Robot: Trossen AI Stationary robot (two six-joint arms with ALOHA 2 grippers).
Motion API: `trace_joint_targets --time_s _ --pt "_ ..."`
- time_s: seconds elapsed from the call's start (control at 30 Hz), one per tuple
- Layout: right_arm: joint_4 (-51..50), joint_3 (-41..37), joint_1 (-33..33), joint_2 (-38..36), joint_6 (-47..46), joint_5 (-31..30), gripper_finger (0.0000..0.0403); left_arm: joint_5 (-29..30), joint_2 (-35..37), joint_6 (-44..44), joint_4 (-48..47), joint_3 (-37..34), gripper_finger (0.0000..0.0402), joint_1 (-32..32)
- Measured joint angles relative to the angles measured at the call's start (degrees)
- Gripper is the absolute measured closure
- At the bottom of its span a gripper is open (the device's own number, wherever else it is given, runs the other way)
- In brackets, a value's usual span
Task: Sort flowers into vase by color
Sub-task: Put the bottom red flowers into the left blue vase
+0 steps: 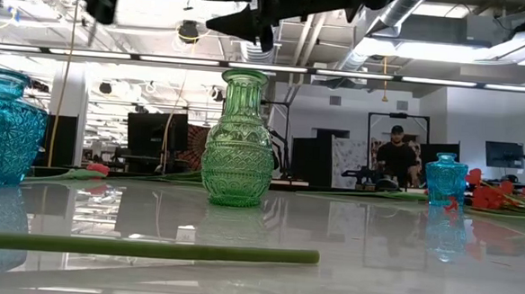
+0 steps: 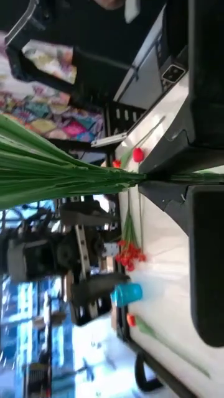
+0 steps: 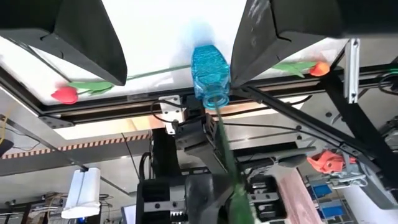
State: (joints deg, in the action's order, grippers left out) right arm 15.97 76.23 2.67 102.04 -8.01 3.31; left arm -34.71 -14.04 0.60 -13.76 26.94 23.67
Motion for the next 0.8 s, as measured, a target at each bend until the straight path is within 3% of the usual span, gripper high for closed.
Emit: trace_joint_targets --time_s 0.2,0.43,0.8 --pt "-0.08 0.00 -0.38 0.00 -0.02 -0.02 0.0091 4.03 13.87 3.80 -9.96 0.00 0.0401 -0.51" --pt "-0.23 0.00 -0.25 -0.02 -0.01 -0.24 0.0092 0.68 12.66 7.53 -11.70 -0.95 0.0401 -0.84" --pt "-0.93 0.00 -0.27 -0.02 0.38 -0.28 0.0092 12.64 13.87 12.53 -16.15 0.49 0.0401 -1.14"
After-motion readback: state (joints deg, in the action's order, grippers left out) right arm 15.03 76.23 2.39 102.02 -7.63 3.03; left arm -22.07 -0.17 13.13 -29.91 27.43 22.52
